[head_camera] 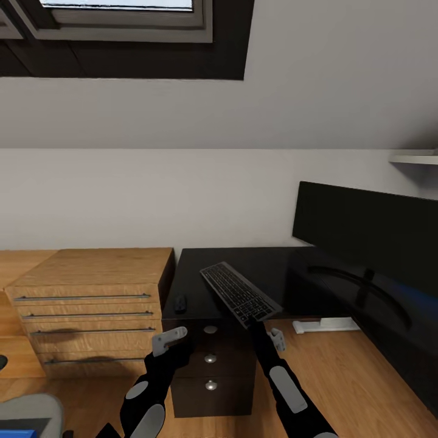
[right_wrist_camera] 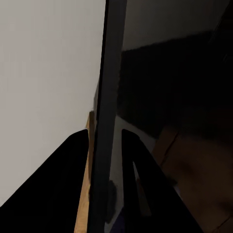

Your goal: In the bedroom, organize the workspace by keeping the computer under the desk, ensuring the monitor is on the desk, placing the keyboard on the desk next to the monitor, placing the mouse on the desk next to the keyboard, moving the folder from the swivel chair onto the desk next to the mouse, stacking the notebook on top of the folder with the pen on top of the notebook, and positioning the swivel chair next to the desk.

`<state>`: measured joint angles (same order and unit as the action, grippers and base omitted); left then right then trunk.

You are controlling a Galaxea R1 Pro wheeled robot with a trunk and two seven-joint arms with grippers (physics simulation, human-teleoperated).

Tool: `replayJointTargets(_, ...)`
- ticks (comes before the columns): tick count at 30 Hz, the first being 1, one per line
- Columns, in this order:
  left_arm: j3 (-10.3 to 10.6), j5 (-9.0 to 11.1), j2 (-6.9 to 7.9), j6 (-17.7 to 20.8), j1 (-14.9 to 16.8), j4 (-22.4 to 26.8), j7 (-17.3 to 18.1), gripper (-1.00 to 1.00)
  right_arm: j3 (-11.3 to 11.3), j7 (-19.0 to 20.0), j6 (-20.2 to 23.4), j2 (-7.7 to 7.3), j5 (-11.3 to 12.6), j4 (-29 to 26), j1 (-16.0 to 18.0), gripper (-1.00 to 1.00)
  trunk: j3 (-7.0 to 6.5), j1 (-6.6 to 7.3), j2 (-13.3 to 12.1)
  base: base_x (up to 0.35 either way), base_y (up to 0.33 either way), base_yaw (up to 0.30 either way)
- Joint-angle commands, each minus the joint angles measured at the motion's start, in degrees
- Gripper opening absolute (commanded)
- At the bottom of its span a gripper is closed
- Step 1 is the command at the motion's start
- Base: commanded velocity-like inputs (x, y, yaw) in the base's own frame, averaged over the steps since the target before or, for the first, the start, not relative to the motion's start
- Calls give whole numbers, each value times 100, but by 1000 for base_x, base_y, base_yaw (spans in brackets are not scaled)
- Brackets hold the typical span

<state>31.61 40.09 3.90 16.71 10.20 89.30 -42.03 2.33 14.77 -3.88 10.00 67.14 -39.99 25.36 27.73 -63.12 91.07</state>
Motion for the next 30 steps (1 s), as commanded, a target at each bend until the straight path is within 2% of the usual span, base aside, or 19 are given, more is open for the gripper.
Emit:
replayJointTargets(1,12,25,5,17,8,4,-42,100,36,1,-21,0,63,8,7,-100,6,0,3,0,226,0)
replayJointTargets(4,12,33,5,24,8,5,-41,100,129,0,-25,0,63,8,5,-100,6,0,3,0,123,0)
replayJointTargets(12,12,25,5,22,8,8,-41,100,150,0,-24,0,63,8,8,-100,6,0,3,0,103,0)
replayJointTargets(17,12,25,5,23,8,8,-41,100,158,0,-25,0,63,8,7,-100,6,0,3,0,25,0)
replayJointTargets(24,12,25,5,22,8,8,-42,100,277,-7,-30,0,63,8,4,-100,6,0,3,0,2,0)
replayJointTargets(25,12,25,5,21,8,8,-42,100,294,-8,-32,0,63,8,4,100,6,0,3,0,0,0)
replayJointTargets(30,12,25,5,22,8,8,-42,100,310,-4,-34,0,63,8,5,100,6,0,3,0,0,0)
